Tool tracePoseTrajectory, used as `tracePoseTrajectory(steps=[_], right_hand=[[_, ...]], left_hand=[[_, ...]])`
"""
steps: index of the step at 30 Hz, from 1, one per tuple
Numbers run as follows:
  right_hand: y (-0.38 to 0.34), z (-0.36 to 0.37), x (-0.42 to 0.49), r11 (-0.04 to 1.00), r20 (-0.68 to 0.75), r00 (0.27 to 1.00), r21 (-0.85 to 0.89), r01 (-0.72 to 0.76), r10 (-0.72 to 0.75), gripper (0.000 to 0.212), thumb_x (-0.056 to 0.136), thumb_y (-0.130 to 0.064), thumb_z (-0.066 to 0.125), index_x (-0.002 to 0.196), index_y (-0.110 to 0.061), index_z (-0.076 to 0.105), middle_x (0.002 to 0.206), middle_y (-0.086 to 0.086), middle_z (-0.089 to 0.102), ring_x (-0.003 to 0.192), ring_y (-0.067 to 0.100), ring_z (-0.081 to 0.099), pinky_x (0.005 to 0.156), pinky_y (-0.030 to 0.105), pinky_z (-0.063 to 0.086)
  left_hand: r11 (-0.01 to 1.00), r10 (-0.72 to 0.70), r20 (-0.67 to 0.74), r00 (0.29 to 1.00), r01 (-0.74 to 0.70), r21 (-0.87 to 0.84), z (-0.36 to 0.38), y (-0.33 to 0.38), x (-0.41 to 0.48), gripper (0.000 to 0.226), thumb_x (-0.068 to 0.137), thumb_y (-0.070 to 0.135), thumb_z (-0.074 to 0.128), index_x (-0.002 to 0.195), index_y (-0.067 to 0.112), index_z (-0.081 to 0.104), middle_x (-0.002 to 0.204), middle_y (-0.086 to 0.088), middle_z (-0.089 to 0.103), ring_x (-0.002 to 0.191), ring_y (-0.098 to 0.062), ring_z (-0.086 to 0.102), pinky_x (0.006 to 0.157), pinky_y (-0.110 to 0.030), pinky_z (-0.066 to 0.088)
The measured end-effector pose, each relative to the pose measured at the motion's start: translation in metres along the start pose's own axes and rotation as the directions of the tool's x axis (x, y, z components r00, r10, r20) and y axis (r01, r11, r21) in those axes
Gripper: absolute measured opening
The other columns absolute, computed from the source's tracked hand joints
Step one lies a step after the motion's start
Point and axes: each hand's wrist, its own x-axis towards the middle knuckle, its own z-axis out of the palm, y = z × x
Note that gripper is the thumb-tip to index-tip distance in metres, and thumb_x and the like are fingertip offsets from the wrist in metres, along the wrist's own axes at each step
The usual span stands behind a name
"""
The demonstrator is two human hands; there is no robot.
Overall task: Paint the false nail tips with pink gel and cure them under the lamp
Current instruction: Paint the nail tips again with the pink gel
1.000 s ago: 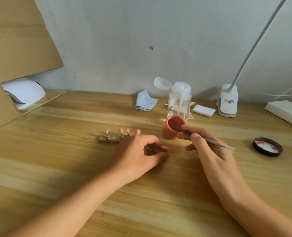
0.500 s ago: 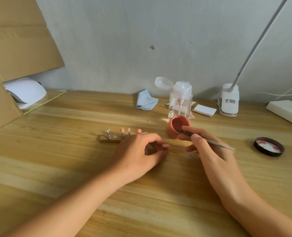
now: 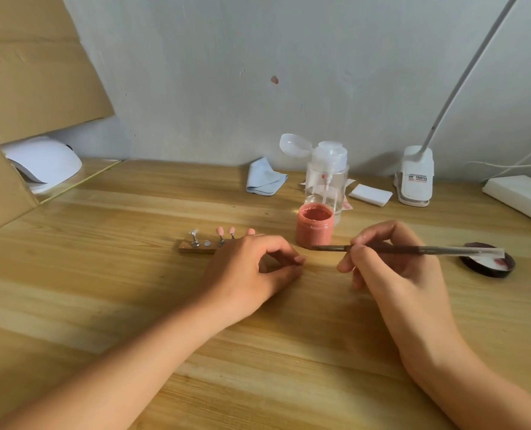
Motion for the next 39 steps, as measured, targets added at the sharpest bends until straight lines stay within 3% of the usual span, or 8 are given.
tracePoseTrajectory(steps=[6, 10, 14, 17, 21, 26, 31, 39], right_hand=[[-0.0009, 0.0011, -0.0001, 0.999, 0.049, 0.998, -0.013, -0.039, 0.039, 0.007, 0.083, -0.01, 0.059, 0.084, -0.005, 0.055, 0.065, 0.009, 0.072, 0.056, 0.011, 0.06, 0.056, 0.017, 0.049], [-0.001, 0.0013, 0.0001, 0.999, 0.052, 0.998, -0.025, -0.043, 0.044, 0.007, 0.082, -0.013, 0.06, 0.081, -0.007, 0.056, 0.066, 0.009, 0.072, 0.057, 0.011, 0.06, 0.057, 0.017, 0.049], [0.0002, 0.0019, 0.0005, 0.998, 0.064, 0.997, -0.041, -0.049, 0.051, 0.005, 0.085, -0.007, 0.059, 0.08, -0.007, 0.056, 0.066, 0.009, 0.072, 0.056, 0.01, 0.059, 0.056, 0.015, 0.048], [0.0, 0.0021, 0.0009, 0.998, 0.052, 0.997, -0.031, -0.05, 0.051, 0.004, 0.085, -0.006, 0.058, 0.082, -0.005, 0.055, 0.065, 0.009, 0.072, 0.055, 0.009, 0.058, 0.056, 0.015, 0.047], [-0.0008, 0.0021, 0.0009, 0.998, 0.054, 0.997, -0.027, -0.049, 0.051, 0.004, 0.084, -0.007, 0.058, 0.082, -0.005, 0.055, 0.066, 0.009, 0.072, 0.055, 0.009, 0.057, 0.056, 0.015, 0.047], [-0.0007, 0.0015, 0.0007, 0.998, 0.06, 0.997, -0.027, -0.05, 0.051, 0.004, 0.086, -0.006, 0.057, 0.083, -0.005, 0.055, 0.066, 0.01, 0.072, 0.056, 0.01, 0.057, 0.056, 0.016, 0.047], [-0.0001, 0.0012, 0.001, 0.998, 0.06, 0.997, -0.042, -0.041, 0.043, 0.006, 0.086, -0.009, 0.058, 0.081, -0.008, 0.055, 0.066, 0.008, 0.072, 0.055, 0.009, 0.056, 0.057, 0.016, 0.047], [0.0011, 0.0014, 0.0009, 0.998, 0.063, 0.997, -0.057, -0.04, 0.044, 0.007, 0.087, -0.011, 0.058, 0.081, -0.011, 0.055, 0.067, 0.007, 0.073, 0.055, 0.009, 0.056, 0.057, 0.015, 0.047]], left_hand=[[1.0, 0.014, -0.003, 1.0, -0.014, 0.015, 0.0, -0.0006, -0.0014, 0.017, 0.084, 0.02, 0.078, 0.079, 0.033, 0.068, 0.051, 0.042, 0.05, 0.053, 0.024, 0.046, 0.096, 0.002, 0.014], [1.0, 0.012, -0.01, 1.0, -0.012, 0.004, 0.0005, -0.0004, -0.0016, 0.012, 0.082, 0.021, 0.079, 0.081, 0.031, 0.072, 0.071, 0.026, 0.062, 0.055, 0.02, 0.049, 0.079, -0.01, 0.025], [0.999, 0.018, -0.022, 1.0, -0.017, 0.033, 0.0005, 0.0003, -0.0021, 0.014, 0.081, 0.021, 0.08, 0.08, 0.032, 0.072, 0.073, 0.025, 0.061, 0.055, 0.02, 0.049, 0.087, 0.004, 0.017], [1.0, 0.008, -0.001, 1.0, -0.008, -0.001, 0.0008, 0.0002, -0.002, 0.015, 0.082, 0.02, 0.079, 0.08, 0.032, 0.072, 0.074, 0.024, 0.061, 0.055, 0.02, 0.048, 0.08, -0.018, 0.032], [1.0, -0.017, 0.007, 1.0, 0.018, -0.018, 0.0006, 0.0012, -0.0024, 0.012, 0.083, 0.021, 0.079, 0.082, 0.031, 0.073, 0.076, 0.023, 0.062, 0.055, 0.019, 0.048, 0.092, -0.04, 0.041], [1.0, -0.017, 0.014, 1.0, 0.018, -0.017, 0.0009, 0.0, -0.0023, 0.01, 0.083, 0.021, 0.079, 0.082, 0.029, 0.073, 0.076, 0.024, 0.062, 0.055, 0.018, 0.049, 0.089, -0.03, 0.037], [1.0, -0.011, 0.008, 1.0, 0.011, 0.029, -0.0003, -0.0002, -0.0027, 0.008, 0.082, 0.021, 0.08, 0.084, 0.028, 0.075, 0.077, 0.023, 0.063, 0.058, 0.02, 0.049, 0.082, 0.005, 0.019], [1.0, -0.024, 0.024, 0.999, 0.024, 0.002, 0.0006, -0.0013, -0.0024, 0.007, 0.083, 0.023, 0.079, 0.085, 0.029, 0.075, 0.08, 0.021, 0.065, 0.056, 0.016, 0.05, 0.07, -0.009, 0.025]])
